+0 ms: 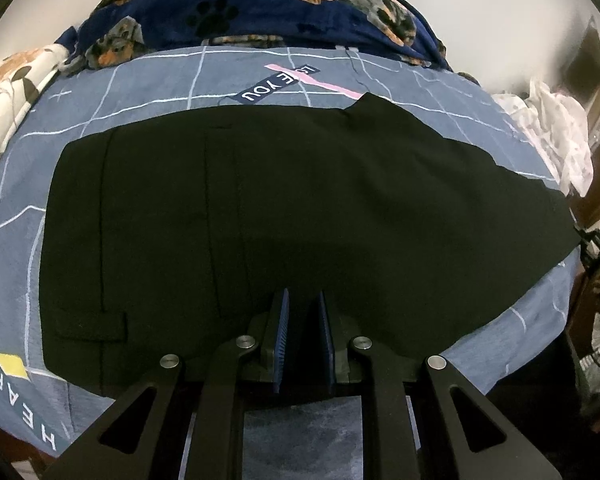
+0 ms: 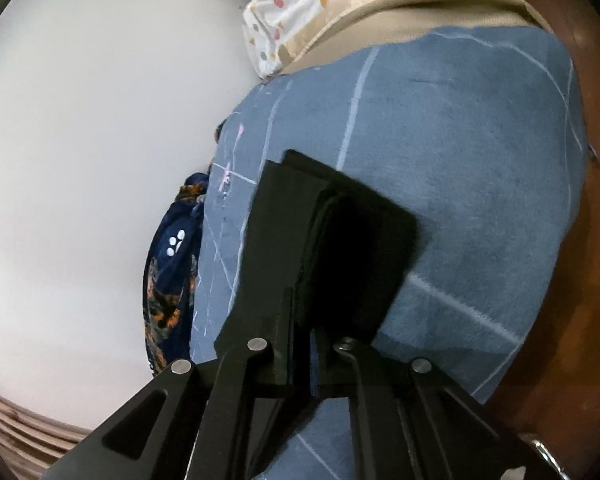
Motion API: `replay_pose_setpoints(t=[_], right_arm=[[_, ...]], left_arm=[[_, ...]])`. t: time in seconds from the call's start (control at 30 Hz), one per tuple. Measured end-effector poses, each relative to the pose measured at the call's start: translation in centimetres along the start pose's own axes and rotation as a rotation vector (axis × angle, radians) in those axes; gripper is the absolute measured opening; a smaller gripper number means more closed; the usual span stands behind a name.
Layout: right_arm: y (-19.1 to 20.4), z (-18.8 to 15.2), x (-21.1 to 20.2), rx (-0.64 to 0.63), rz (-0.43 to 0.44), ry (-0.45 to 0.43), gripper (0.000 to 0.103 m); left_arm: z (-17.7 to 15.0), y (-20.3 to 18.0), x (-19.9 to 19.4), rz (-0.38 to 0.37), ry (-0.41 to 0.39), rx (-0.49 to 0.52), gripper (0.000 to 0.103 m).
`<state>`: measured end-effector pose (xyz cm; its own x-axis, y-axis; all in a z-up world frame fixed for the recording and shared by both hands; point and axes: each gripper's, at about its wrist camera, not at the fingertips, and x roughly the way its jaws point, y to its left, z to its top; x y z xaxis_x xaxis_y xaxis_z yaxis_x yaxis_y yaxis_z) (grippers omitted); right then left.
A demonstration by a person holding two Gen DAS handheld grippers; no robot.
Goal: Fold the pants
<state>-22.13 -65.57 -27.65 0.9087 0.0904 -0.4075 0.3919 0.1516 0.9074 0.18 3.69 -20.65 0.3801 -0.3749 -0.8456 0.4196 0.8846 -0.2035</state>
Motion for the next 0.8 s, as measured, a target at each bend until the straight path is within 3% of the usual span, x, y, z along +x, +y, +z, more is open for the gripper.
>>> replay_pose_setpoints(t=[0.23,0.43,0.5,0.67,0.8], right_arm=[[-0.3,0.2,-0.3,0.023,0.007,0.019,0.005],[-0.2,1.4,-3.4,0.015,-0.022,-0.094,0.02],[0.2,1.8,-4.1,-0.009,-0.048,-0.118,0.031],[1.3,2.2,-4.0,-0.09,-0.07,-0.106,0.052],[1.7,2.6,-4.1,-0.124,-0.105,-0.11,0.056]], left_arm=[[-0.2,0.0,0.0,0.0,-0.014,-0.008,0.017],[-0.3,0.2,-0.1,-0.012,-0.029,-0.028,0.017],[-0.3,0.2,-0.1,-0.013,-0.031,-0.028,0.017],[-0.3,0.2,-0.1,-0.011,-0.035,-0.031,0.017],[-0.3,0.2,-0.1,-0.011,-0.035,-0.031,0.017]])
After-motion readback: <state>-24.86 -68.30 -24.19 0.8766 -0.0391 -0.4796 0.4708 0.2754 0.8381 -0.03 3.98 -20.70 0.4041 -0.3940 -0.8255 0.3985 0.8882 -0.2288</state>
